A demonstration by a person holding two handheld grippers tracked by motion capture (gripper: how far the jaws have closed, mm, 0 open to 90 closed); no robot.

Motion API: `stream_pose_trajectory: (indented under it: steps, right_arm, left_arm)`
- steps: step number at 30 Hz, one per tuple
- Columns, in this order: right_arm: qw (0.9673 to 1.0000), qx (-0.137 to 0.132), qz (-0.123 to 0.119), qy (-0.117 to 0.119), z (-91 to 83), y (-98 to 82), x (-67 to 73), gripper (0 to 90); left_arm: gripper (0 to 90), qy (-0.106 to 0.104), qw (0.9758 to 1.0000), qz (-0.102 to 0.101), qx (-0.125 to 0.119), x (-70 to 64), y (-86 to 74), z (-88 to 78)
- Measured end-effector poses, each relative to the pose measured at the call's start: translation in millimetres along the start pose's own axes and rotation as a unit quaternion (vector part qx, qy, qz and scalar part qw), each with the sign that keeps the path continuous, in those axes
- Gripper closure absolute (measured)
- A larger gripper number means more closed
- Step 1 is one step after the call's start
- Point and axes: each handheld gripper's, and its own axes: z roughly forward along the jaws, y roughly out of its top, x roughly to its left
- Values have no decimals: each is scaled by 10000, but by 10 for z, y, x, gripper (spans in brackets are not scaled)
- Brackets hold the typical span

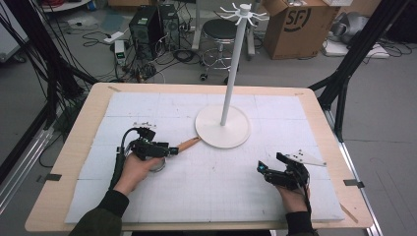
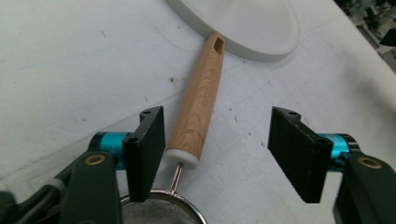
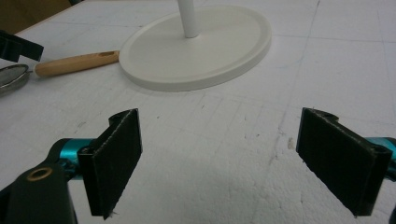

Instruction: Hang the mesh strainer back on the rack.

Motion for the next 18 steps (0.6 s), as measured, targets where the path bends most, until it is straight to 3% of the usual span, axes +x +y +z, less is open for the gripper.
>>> stream_pose_trajectory:
  steps: [9,18]
  right_arm:
    - [10000,-3,18,-1,-2,-1,-3,137]
    - [10000,-3,13,-3,-1,-2,-3,137]
  left_arm:
    - [552,191,9996,106,182,18,-1,19]
    - [617,529,9962,428,544,-30,-32,109]
